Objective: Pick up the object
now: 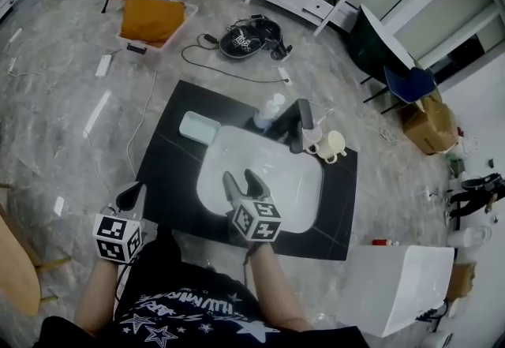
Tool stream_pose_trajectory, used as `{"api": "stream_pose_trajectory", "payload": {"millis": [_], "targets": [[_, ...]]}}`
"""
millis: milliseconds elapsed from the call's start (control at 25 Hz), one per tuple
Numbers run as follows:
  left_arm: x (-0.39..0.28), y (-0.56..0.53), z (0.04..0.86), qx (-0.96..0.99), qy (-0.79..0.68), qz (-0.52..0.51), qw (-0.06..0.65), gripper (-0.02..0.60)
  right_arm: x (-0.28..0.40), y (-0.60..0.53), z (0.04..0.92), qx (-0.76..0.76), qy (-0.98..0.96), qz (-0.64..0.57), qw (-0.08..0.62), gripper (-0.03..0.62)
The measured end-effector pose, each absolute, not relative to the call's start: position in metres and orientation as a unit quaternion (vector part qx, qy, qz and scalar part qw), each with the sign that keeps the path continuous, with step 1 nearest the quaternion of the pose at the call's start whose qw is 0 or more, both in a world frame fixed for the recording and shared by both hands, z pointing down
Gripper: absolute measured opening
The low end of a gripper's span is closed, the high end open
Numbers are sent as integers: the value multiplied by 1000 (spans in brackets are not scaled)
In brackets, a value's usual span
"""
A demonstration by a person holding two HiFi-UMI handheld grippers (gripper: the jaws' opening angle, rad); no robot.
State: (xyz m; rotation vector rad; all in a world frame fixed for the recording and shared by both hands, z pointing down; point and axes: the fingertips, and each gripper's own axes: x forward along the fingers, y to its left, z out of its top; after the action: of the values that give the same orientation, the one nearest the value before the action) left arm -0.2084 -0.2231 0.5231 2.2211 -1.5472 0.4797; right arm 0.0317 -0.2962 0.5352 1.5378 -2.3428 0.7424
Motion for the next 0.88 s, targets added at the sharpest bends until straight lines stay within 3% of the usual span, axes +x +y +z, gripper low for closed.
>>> {"api": "stream_pose_trajectory", "payload": {"millis": [560, 880], "targets": [[-232, -327, 550, 827, -480, 186, 224, 9, -13, -397, 571, 563, -752, 295, 174, 253], [-244, -354, 566, 839, -449, 201, 234, 9, -17, -425, 600, 595, -709, 313, 214, 183]]}}
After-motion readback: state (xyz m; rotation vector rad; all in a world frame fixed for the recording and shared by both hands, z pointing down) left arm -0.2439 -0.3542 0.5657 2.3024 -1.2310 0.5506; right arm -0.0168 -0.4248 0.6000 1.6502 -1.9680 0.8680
